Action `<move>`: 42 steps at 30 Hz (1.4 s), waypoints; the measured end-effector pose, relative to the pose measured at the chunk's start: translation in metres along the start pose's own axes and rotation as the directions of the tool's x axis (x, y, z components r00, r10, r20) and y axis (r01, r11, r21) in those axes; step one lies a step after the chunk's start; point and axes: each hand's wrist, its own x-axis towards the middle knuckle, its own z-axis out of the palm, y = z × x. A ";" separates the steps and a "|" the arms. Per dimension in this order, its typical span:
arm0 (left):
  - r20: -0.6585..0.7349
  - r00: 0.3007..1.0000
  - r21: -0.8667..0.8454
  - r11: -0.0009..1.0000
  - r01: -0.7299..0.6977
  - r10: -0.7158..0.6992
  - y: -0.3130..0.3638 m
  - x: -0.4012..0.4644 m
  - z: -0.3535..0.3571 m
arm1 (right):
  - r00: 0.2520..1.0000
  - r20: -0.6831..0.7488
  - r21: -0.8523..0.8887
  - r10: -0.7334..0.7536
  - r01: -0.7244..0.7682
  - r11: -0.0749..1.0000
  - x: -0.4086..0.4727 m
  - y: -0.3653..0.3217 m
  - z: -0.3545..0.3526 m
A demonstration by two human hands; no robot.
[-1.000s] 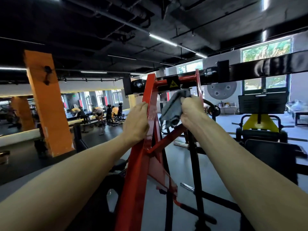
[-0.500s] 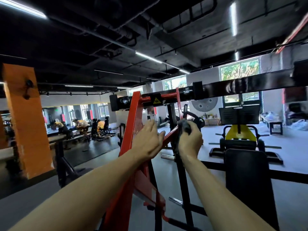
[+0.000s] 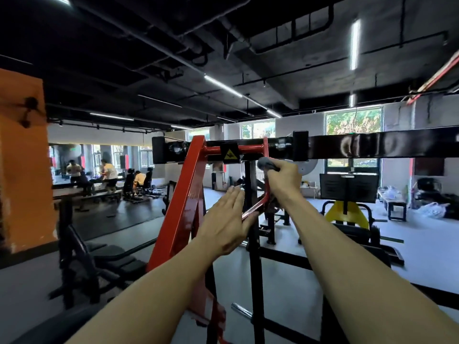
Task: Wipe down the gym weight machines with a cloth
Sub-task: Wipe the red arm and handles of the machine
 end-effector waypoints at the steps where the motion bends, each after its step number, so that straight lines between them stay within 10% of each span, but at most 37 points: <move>1: 0.007 1.000 -0.012 1.000 0.005 -0.005 0.000 0.000 0.000 | 1.000 -0.018 0.016 0.015 -0.014 1.000 0.004 0.002 0.000; 10: 0.033 0.999 -0.002 1.000 -0.013 0.013 -0.001 -0.004 -0.002 | 0.996 -0.070 -0.017 -0.050 0.049 0.999 -0.097 0.041 0.006; 18: -0.034 0.999 0.483 0.874 0.053 -0.042 -0.027 0.029 -0.054 | 0.965 -0.228 -0.013 -0.126 0.126 0.992 -0.006 -0.007 -0.007; 22: -0.045 0.972 0.497 0.839 0.221 -0.229 -0.063 0.036 -0.069 | 0.845 0.008 -0.403 -0.534 0.492 0.772 0.046 -0.012 0.012; 26: -0.052 0.953 0.351 0.888 0.297 -0.298 -0.078 0.032 -0.050 | 0.824 0.386 -0.737 -0.415 0.546 0.399 0.077 -0.002 0.029; 32: -0.101 0.952 0.243 0.920 0.306 -0.290 -0.080 0.036 -0.044 | 0.751 0.632 -0.766 -0.190 0.643 -0.004 0.070 -0.014 0.000; 42: -0.088 0.955 0.244 0.924 0.295 -0.282 -0.082 0.035 -0.041 | 0.837 0.542 -0.836 -0.072 0.546 0.053 0.061 -0.029 0.024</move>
